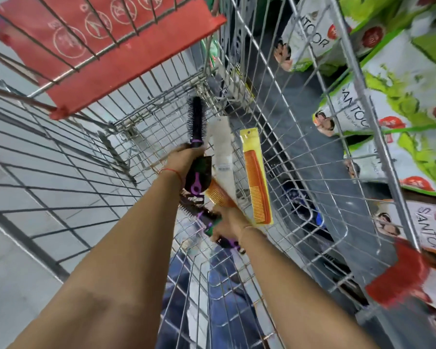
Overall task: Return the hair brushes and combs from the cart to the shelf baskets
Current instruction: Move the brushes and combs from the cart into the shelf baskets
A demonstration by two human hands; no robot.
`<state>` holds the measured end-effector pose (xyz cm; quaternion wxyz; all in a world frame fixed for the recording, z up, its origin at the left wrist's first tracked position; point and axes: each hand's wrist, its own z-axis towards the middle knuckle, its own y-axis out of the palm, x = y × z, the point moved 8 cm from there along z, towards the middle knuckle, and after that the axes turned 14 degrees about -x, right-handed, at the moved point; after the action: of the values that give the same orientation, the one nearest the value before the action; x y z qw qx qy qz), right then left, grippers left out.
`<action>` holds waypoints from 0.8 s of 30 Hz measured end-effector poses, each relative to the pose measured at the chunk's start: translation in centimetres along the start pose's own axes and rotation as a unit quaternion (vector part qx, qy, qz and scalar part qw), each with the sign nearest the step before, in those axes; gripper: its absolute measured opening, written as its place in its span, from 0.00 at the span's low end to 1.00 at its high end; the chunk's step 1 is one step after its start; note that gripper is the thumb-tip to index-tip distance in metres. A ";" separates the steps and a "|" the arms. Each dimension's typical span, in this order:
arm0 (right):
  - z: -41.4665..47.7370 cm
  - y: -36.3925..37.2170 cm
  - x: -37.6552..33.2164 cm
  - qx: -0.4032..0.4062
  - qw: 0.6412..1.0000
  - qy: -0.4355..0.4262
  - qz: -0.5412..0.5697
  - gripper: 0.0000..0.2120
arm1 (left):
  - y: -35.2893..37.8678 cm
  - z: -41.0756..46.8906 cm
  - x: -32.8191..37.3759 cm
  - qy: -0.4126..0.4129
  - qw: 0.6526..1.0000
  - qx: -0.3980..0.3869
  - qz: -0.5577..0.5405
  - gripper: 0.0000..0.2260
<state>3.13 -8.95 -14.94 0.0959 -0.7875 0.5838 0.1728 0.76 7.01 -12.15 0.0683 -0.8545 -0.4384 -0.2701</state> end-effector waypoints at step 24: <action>-38.9 -0.9 3.8 0.696 0.501 -0.351 0.377 0.11 | 26.9 -38.6 18.7 0.594 0.747 -0.288 -0.081 0.14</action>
<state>11.22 -25.75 19.44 0.7357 -0.0467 0.6757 -0.0070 15.15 -9.63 33.47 0.0436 -0.4619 -0.2787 -0.8409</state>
